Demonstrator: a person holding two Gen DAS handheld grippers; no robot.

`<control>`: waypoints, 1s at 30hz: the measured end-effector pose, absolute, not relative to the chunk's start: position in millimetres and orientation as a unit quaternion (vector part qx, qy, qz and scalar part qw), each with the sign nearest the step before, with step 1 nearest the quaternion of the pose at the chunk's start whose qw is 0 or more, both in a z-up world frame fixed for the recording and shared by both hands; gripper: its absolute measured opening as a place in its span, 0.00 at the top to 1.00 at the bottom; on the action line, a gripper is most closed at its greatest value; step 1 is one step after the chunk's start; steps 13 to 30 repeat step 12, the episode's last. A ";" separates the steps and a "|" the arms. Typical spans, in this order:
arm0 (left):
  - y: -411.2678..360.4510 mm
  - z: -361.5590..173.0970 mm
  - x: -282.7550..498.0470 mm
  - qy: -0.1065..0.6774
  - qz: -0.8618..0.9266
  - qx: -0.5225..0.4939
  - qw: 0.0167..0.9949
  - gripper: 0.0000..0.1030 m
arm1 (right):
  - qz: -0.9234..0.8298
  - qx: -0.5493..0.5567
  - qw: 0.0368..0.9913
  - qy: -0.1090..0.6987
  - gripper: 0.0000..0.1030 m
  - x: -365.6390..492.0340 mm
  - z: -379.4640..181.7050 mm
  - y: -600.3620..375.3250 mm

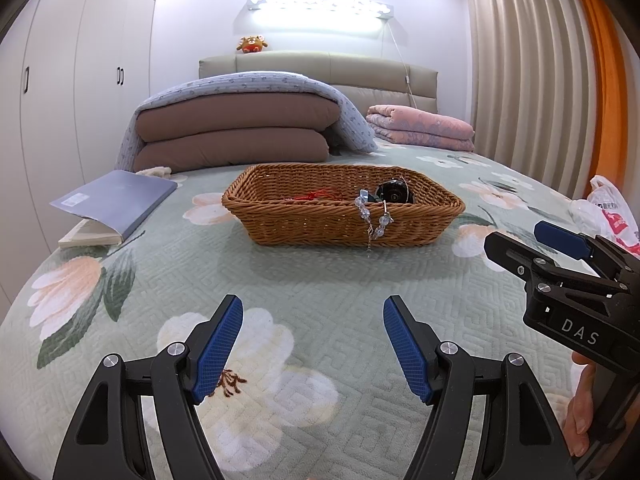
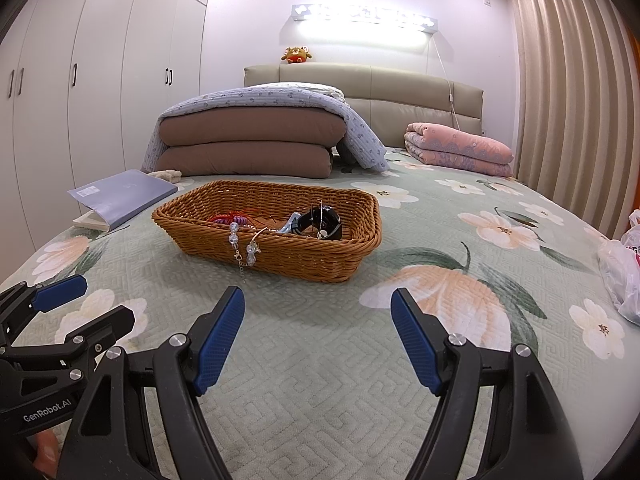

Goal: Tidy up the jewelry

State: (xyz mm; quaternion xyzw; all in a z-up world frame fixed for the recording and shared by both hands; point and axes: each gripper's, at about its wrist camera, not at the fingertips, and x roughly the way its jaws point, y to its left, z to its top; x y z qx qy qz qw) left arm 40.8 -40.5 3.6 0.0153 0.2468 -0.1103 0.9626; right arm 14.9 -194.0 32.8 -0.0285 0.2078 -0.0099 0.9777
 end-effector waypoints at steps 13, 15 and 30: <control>-37.9 2.6 44.8 0.254 -0.133 0.010 0.958 0.28 | -0.010 -0.029 0.978 0.208 0.24 15.0 32.8 -193.8; -37.9 2.6 44.8 0.254 -0.133 0.010 0.958 0.28 | -0.010 -0.029 0.978 0.208 0.24 15.0 32.8 -193.8; -37.9 2.6 44.8 0.254 -0.133 0.010 0.958 0.28 | -0.010 -0.029 0.978 0.208 0.24 15.0 32.8 -193.8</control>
